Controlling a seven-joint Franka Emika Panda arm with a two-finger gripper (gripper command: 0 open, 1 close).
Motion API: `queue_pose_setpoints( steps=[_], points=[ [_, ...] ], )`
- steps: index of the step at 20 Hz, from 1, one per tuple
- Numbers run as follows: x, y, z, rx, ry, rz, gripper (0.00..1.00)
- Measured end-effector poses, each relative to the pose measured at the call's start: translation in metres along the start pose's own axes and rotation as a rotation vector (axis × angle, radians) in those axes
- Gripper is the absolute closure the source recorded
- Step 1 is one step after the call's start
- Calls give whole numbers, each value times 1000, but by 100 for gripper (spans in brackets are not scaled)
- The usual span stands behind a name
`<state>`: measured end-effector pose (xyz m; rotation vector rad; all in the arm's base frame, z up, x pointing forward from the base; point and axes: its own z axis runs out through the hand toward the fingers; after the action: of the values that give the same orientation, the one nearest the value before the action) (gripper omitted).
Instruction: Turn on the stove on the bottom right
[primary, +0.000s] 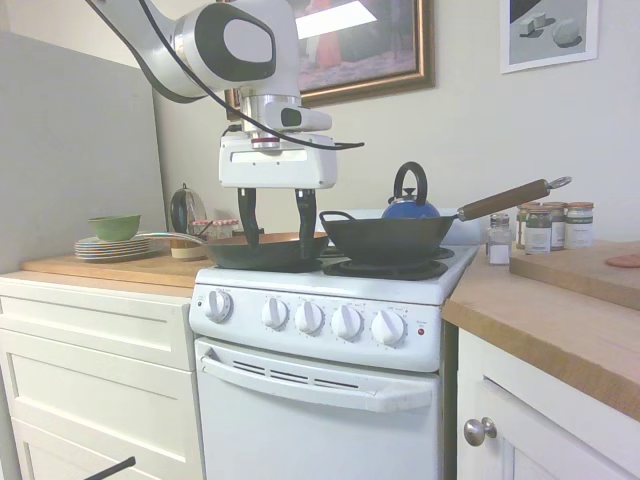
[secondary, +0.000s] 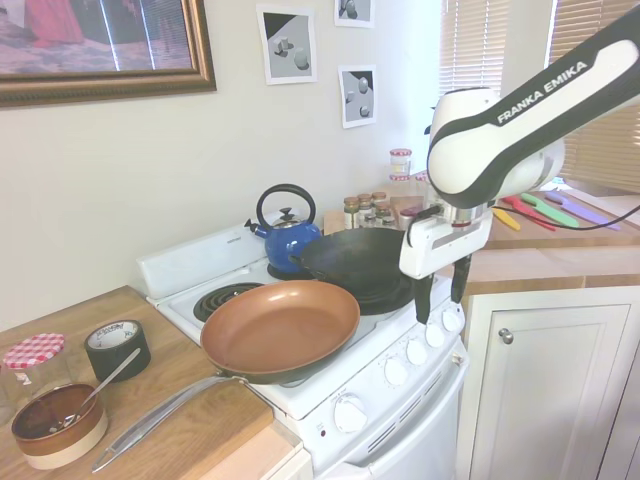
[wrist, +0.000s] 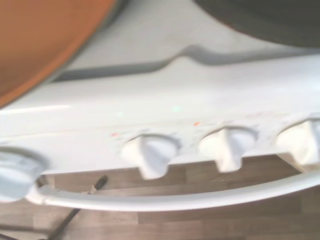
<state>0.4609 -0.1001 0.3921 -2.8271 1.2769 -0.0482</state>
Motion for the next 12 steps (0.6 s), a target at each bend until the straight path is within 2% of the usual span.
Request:
queue_pose_setpoints(
  steps=[6,7,12],
  points=[
    [35,12,16,-51,-24,-16,0],
    [41,15,17,-59,-29,-15,100],
    [61,22,24,-89,-29,-22,100]
  ],
)
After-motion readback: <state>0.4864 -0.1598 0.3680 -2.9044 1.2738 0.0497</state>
